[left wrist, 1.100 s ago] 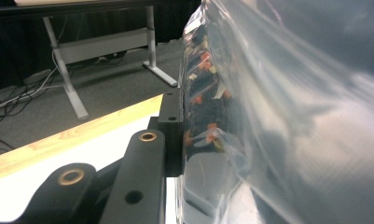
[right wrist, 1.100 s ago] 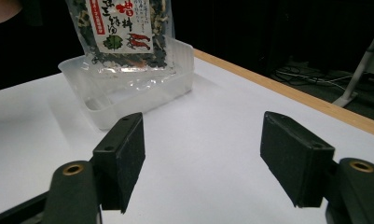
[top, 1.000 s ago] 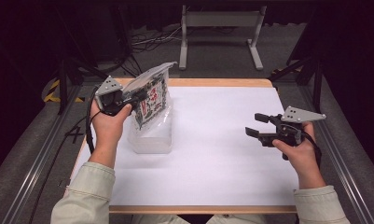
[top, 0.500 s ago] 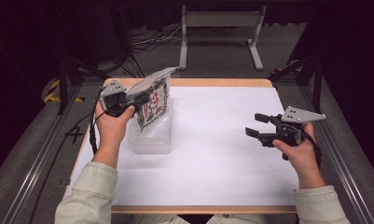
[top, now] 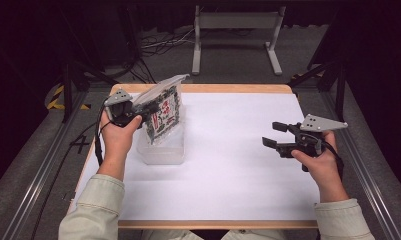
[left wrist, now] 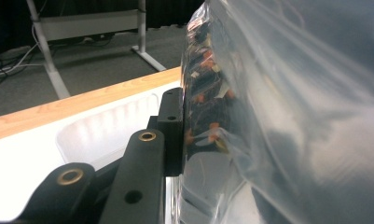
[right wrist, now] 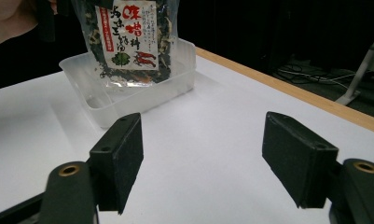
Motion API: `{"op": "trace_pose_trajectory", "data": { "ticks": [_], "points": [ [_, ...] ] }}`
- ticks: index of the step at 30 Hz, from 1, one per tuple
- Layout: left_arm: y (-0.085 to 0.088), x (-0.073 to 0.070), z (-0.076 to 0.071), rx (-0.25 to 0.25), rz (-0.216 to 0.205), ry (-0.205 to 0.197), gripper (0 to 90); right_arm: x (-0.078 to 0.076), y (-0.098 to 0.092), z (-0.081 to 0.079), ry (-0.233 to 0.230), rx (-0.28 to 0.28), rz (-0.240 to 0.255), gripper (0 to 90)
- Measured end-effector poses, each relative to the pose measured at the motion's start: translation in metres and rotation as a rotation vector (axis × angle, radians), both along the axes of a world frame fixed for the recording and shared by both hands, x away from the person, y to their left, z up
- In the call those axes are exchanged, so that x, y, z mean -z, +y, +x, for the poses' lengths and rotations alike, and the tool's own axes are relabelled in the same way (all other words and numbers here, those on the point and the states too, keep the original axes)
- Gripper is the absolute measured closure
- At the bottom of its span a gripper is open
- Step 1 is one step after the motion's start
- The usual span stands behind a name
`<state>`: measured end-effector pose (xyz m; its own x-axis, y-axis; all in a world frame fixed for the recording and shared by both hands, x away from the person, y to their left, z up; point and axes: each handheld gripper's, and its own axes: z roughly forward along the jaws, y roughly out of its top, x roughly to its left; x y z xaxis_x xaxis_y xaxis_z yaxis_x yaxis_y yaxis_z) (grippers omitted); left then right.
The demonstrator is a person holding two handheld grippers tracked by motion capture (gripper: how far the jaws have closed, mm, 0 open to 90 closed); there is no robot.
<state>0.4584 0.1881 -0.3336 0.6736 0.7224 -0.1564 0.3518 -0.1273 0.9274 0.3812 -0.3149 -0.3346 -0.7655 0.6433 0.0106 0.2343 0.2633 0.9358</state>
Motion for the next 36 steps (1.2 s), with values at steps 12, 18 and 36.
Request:
{"op": "trace_pose_trajectory", "data": {
  "ticks": [12, 18, 36],
  "points": [
    [0.011, 0.008, 0.003, -0.007, -0.051, 0.021, 72.3, 0.001, 0.000, 0.000, 0.005, -0.004, 0.001, 29.1],
    [0.013, 0.007, 0.006, -0.020, -0.065, 0.027, 71.8, 0.001, 0.000, 0.001, 0.005, -0.002, 0.003, 29.0],
    [0.013, -0.015, -0.021, -0.119, 0.024, -0.113, 8.0, 0.001, -0.003, 0.000, -0.003, 0.014, 0.005, 26.3]
  ]
}}
